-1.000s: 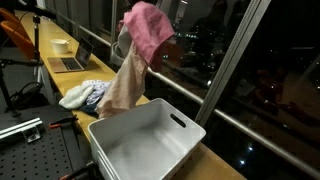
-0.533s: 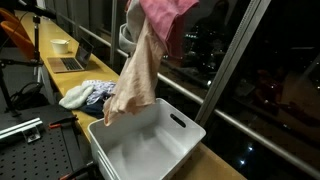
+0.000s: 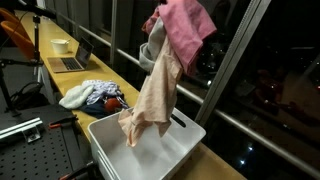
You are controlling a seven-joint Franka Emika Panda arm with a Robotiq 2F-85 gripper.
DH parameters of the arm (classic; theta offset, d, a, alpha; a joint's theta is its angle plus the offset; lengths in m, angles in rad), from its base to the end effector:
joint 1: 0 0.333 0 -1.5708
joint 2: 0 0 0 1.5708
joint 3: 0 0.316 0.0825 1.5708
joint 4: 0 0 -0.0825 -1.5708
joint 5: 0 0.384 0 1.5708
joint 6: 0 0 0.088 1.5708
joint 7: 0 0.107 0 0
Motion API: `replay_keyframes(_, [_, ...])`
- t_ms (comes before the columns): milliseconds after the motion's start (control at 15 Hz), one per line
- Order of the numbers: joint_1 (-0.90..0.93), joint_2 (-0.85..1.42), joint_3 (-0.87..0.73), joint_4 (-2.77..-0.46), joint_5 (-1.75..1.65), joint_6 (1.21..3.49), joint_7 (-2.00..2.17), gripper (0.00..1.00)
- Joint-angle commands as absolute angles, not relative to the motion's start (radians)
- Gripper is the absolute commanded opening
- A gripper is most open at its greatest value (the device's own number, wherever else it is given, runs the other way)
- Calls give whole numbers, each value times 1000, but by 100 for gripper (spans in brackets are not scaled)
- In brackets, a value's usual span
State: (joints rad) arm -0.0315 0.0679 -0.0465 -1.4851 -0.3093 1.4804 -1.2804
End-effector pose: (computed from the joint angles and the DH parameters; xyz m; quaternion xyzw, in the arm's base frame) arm 0.5618 -0.0779 0.6245 0.8188 0.5515 -0.1255 0.0984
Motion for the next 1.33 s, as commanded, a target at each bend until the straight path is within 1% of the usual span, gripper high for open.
replay_keyframes(0, [-41,141,-38,-1440,-297,1495,-1328,42])
replay_keyframes(67, [-40,154,-35,-1440,-293,1494,-1330,43])
replay_keyframes(200, [-40,173,-29,-1439,-293,1488,-1338,57])
replay_keyframes(267, [-40,179,-27,-1437,-294,1486,-1341,65])
replay_keyframes(400, [-39,181,-22,-1440,-292,1485,-1348,78])
replay_keyframes(467, [-31,172,-14,-1448,-294,1485,-1343,86])
replay_keyframes(600, [3,151,17,-1460,-301,1469,-1313,99])
replay_keyframes(867, [77,158,97,-1451,-257,1460,-1260,100])
replay_keyframes(933, [98,221,116,-1446,-242,1507,-1222,100])
replay_keyframes(1267, [182,353,202,-1457,-125,1639,-1148,100])
